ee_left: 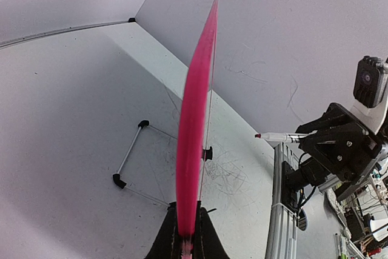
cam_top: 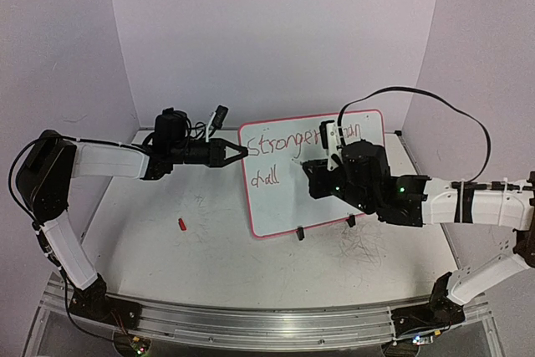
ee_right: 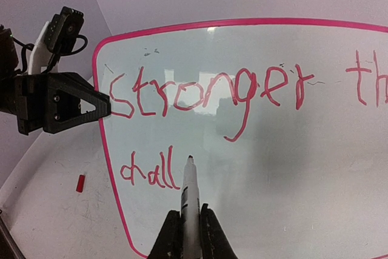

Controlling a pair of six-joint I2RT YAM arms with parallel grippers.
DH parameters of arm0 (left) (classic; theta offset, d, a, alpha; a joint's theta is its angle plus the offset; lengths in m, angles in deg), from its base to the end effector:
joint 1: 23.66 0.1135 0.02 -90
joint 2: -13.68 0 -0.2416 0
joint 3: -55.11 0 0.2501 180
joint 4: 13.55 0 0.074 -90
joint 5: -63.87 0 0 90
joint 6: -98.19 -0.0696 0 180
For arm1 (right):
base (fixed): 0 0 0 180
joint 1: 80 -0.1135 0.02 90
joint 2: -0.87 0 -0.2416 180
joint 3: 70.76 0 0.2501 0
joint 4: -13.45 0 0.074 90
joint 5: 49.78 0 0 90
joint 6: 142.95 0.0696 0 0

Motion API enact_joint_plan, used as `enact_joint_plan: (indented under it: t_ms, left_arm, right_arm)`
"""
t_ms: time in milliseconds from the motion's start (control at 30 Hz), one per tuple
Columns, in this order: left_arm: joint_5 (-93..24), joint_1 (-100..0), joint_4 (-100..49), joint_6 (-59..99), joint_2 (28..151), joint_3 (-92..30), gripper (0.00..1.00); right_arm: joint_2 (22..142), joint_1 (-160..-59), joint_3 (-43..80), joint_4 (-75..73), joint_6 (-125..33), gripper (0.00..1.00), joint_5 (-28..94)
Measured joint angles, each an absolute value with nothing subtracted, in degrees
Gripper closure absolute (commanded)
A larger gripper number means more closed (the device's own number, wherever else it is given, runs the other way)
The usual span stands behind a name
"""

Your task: Write a sentence on the whiteboard

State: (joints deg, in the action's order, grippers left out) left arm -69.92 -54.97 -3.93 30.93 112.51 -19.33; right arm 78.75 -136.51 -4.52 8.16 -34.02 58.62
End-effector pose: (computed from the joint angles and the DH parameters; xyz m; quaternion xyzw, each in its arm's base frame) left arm 0.3210 -0.2516 0.2173 0.2819 0.7159 -0.5205 0.3703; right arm 0.2105 0.2783 0.2585 -0.1654 0.7815 0.2579 0.5434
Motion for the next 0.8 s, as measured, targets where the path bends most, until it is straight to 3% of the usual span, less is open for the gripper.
enact_joint_plan:
  t_ms: [300, 800]
  left_arm:
    - [-69.9, -55.0, -3.9, 30.9, 112.5, -19.3, 1.0]
    - [-69.9, -55.0, -3.9, 30.9, 112.5, -19.3, 1.0]
  right_arm:
    - [84.9, -138.0, -2.5, 8.1, -36.0, 1.0, 56.5]
    - [85.5, -138.2, -2.4, 8.1, -37.0, 1.0, 56.0]
